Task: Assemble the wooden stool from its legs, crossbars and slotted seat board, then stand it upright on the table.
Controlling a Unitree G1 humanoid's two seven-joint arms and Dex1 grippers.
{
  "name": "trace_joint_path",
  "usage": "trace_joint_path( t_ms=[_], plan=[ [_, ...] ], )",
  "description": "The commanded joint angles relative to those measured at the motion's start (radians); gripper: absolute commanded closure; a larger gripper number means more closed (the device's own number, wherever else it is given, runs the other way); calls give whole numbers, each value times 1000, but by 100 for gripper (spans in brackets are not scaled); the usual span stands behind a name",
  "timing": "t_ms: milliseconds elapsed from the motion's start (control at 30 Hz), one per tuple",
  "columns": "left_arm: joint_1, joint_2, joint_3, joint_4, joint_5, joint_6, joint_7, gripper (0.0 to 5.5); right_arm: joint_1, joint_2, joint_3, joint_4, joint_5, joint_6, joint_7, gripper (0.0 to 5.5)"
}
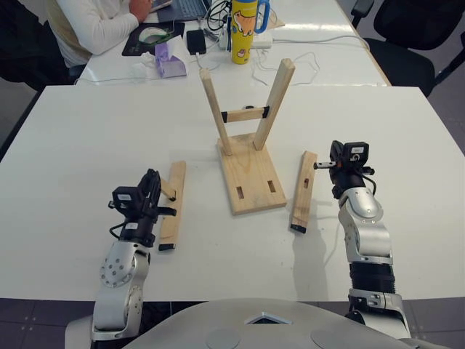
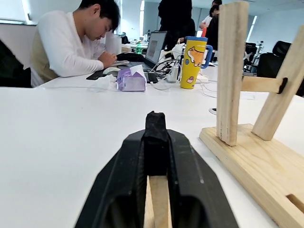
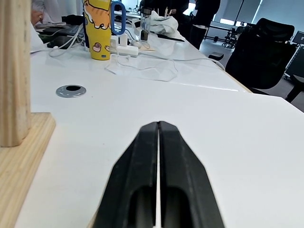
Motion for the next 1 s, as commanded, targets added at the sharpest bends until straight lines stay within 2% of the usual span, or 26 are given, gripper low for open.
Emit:
trace_joint_path(
  t_ms=[33, 367, 400, 633, 1000],
  plan=[
    [59, 72, -45, 111, 74, 70, -63, 508, -8, 3, -2, 0, 1, 4, 2, 550],
    [-62, 116, 1, 48, 39, 207, -90, 508, -16, 8, 3, 12, 1, -1, 2, 550],
    [-74, 118, 8, 40, 35, 218, -89, 472, -17, 9, 3, 14, 0, -2, 1, 550],
    [-108, 117, 34, 5, 51, 260, -79, 387, -13, 17, 3, 17, -4, -11, -3, 550],
    [-231, 105, 76, -163, 29, 293, -58, 387, -7, 22, 4, 16, -8, -18, -4, 550]
  ],
)
